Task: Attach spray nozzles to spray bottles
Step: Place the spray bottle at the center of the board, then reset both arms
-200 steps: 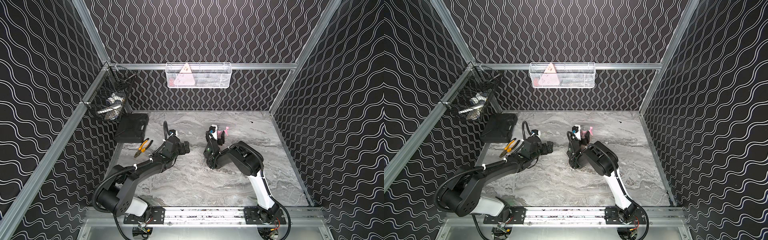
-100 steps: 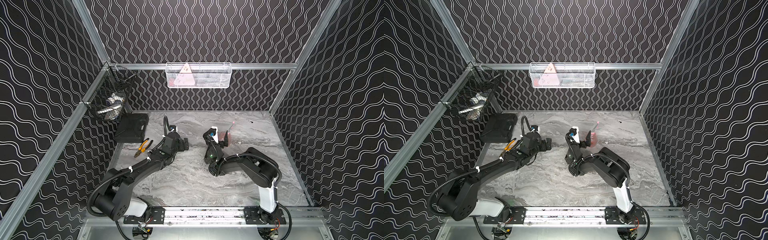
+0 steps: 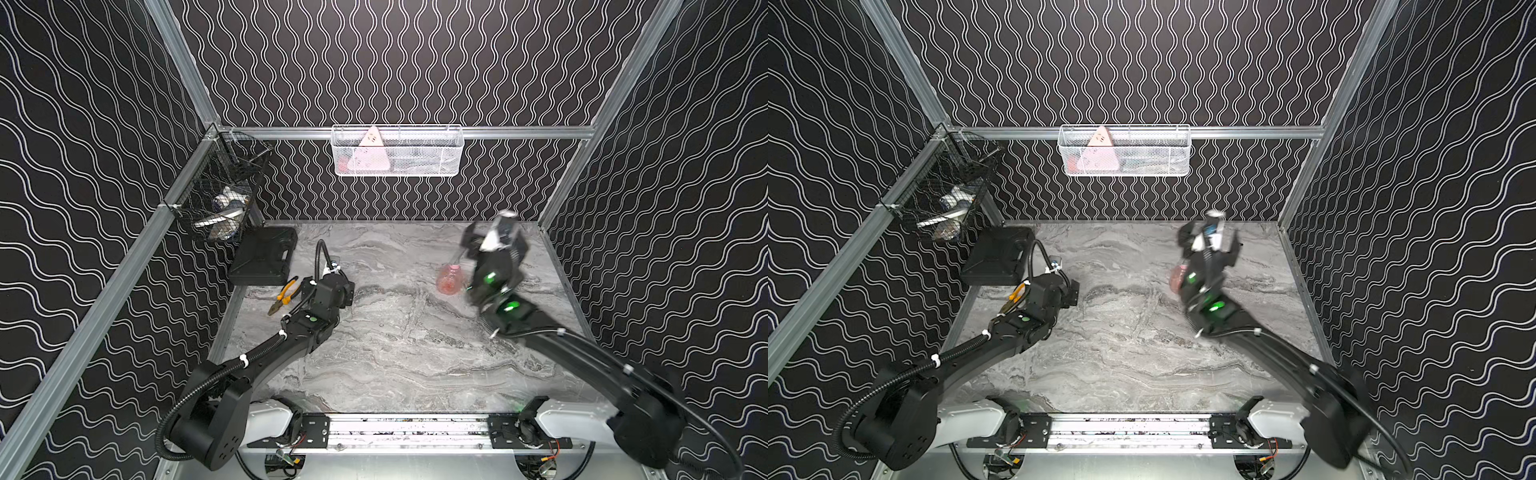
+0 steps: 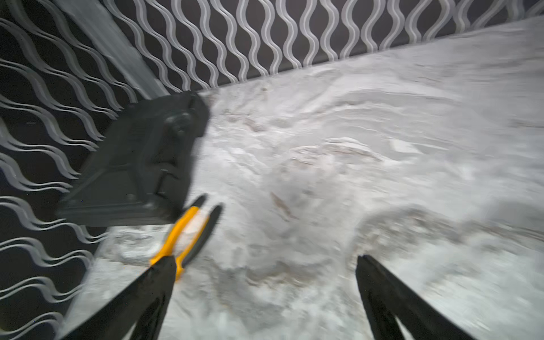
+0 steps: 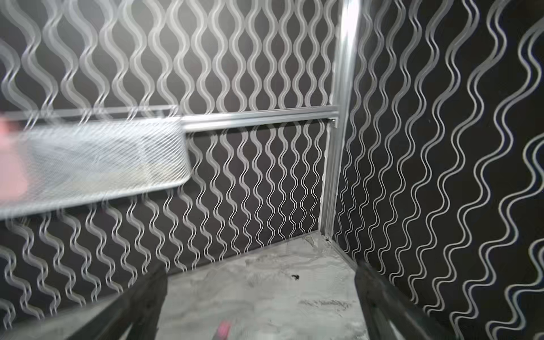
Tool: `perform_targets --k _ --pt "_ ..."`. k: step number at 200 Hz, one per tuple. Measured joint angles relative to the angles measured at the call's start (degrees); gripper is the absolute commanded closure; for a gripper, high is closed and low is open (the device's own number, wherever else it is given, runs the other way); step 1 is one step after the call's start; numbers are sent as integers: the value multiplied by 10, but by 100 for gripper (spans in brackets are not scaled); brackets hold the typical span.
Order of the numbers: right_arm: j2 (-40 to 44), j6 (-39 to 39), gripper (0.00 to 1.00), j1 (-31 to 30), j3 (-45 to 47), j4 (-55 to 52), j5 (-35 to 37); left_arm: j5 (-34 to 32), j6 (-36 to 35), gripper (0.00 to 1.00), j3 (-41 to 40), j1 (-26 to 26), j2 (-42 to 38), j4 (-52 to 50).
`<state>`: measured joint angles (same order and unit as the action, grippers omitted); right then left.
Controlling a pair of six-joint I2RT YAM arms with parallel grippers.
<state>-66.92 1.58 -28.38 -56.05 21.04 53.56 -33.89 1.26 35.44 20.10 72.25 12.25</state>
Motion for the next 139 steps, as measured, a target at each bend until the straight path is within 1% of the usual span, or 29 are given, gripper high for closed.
perform_targets --k 10,25,41,57,75,95,113,130,139 --pt "26 -50 0 70 25 -52 -34 -9 -16 1 -23 -7 0 33" --pt "11 -71 1 127 54 -112 -101 -3 -44 1 -70 -14 4 89" --pt "-43 -82 0 172 80 -154 -135 -2 -66 1 -104 -26 22 138" --pt "-102 -80 0 192 118 -147 -145 -1 -82 1 -125 -33 36 189" --pt "-160 -68 0 199 174 -113 -164 11 -89 1 -152 -44 59 264" --pt "-180 -67 0 214 235 -38 -179 20 -96 1 -181 -57 103 339" --pt "-194 -69 0 240 283 54 -201 35 -102 1 -181 -66 115 355" --pt "-207 -84 0 262 303 110 -228 45 -102 1 -168 -77 121 370" --pt "-220 -87 0 266 312 157 -246 54 -102 1 -161 -80 125 373"
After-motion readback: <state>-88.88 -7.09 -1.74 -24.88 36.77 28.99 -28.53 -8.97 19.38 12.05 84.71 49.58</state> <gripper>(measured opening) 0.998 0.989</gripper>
